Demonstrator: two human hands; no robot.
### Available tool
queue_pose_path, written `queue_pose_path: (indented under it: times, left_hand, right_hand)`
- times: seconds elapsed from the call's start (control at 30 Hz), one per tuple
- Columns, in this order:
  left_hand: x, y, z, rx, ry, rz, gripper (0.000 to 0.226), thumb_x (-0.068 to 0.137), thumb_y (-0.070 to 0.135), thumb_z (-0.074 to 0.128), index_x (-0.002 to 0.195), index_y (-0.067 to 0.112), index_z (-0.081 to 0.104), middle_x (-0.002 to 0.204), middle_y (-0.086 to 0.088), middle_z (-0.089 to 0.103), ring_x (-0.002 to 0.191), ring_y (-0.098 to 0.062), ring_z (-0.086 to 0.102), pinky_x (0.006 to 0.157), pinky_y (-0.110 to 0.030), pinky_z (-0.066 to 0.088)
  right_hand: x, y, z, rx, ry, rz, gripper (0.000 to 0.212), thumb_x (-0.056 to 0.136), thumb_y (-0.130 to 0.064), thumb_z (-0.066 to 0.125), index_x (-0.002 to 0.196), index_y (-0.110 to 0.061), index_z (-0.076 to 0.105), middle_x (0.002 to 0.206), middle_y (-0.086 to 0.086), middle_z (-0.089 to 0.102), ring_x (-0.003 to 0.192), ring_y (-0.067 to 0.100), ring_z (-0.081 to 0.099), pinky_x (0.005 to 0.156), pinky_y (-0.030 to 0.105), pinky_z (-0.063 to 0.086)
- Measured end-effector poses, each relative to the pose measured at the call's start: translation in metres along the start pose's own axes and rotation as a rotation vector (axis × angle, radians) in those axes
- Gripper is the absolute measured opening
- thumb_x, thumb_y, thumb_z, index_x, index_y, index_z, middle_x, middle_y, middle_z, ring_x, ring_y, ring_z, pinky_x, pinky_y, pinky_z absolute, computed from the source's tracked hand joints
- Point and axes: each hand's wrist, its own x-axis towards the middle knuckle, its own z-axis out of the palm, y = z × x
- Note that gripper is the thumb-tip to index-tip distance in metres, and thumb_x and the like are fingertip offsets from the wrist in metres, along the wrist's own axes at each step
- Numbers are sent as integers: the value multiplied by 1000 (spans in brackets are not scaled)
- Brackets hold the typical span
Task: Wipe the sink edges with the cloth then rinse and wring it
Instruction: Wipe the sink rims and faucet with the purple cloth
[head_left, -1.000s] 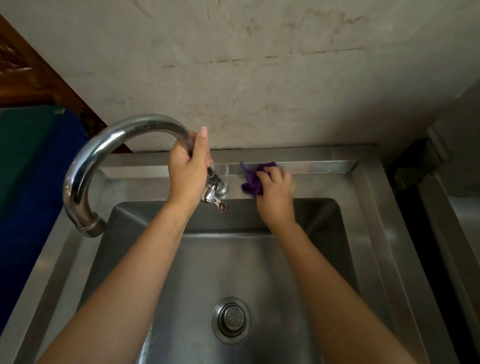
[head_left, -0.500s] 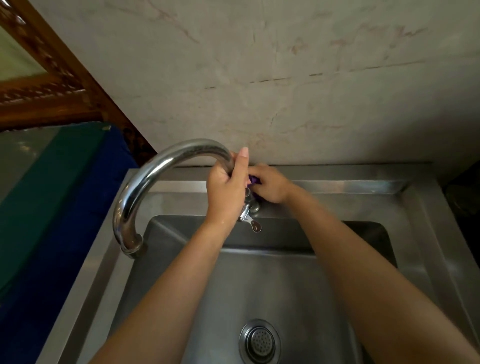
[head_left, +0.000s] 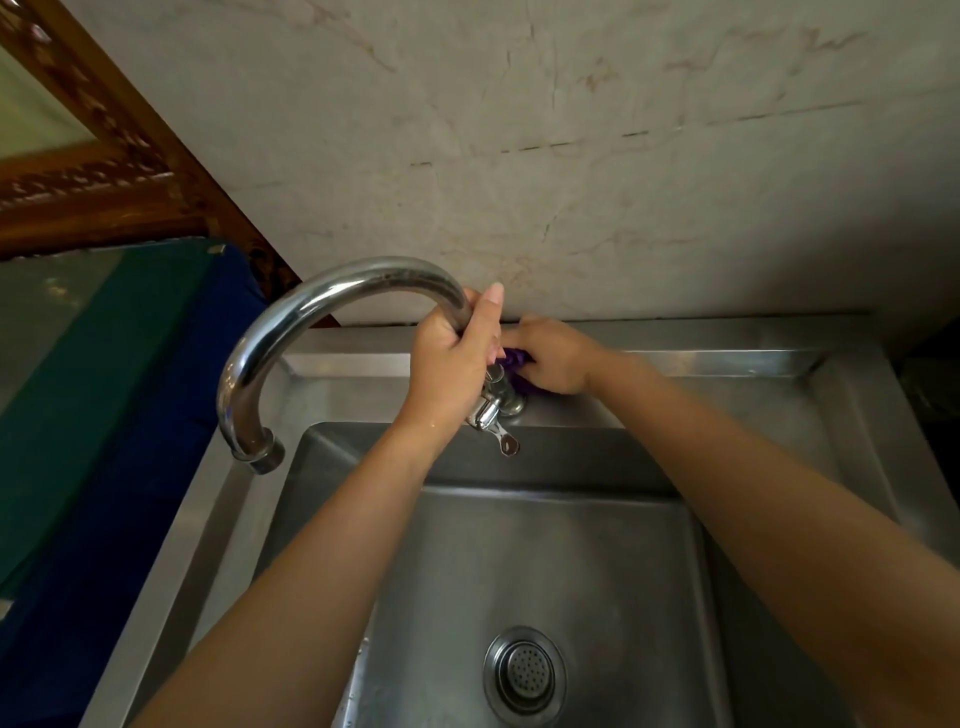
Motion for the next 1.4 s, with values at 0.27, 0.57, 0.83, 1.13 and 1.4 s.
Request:
queue_pose_path:
  times: [0.27,0.57,0.83,1.13,1.4]
  left_hand:
    - [3,2,1,-20,-15,7,46,93,26,49,48,29,43,45,9,40,50,-10,41,64,-31,43]
    - [1,1,4,-58,4,-11,42,94,26,51,54,19,39,45,10,39,49,-12,39,62,-31,42]
    - [-1,1,3,-37,13,-2,42,96,24,49,55,19,39,45,10,40,51,-12,40,65,-32,42]
    - [2,3,4,-19,8,-13,45,97,20,47,53,19,39,44,9,39,49,-11,39,64,-31,44]
    - [2,1,6,-21,11,-11,44,96,22,48,53,23,42,44,10,41,50,-10,41,66,-35,43]
  right_hand:
    - [-36,-4,36,-90,433,66,29,86,-14,57,114,-21,62,84,-5,62,84,19,42,71,29,29]
    - [-50,-2,46,-109,459,62,52,75,-24,64,125,-13,54,121,5,58,105,26,45,92,40,40]
    - [-46,9,15,-280,50,-11,54,88,-33,53,140,-28,40,145,-10,40,121,22,31,94,33,27]
    - [-41,-8,25,-467,150,132,39,90,-37,47,126,-26,55,126,3,42,115,27,36,96,37,32]
    - [-79,19,25,-442,277,241,39,90,-38,48,127,-25,53,126,5,45,113,28,39,91,37,37]
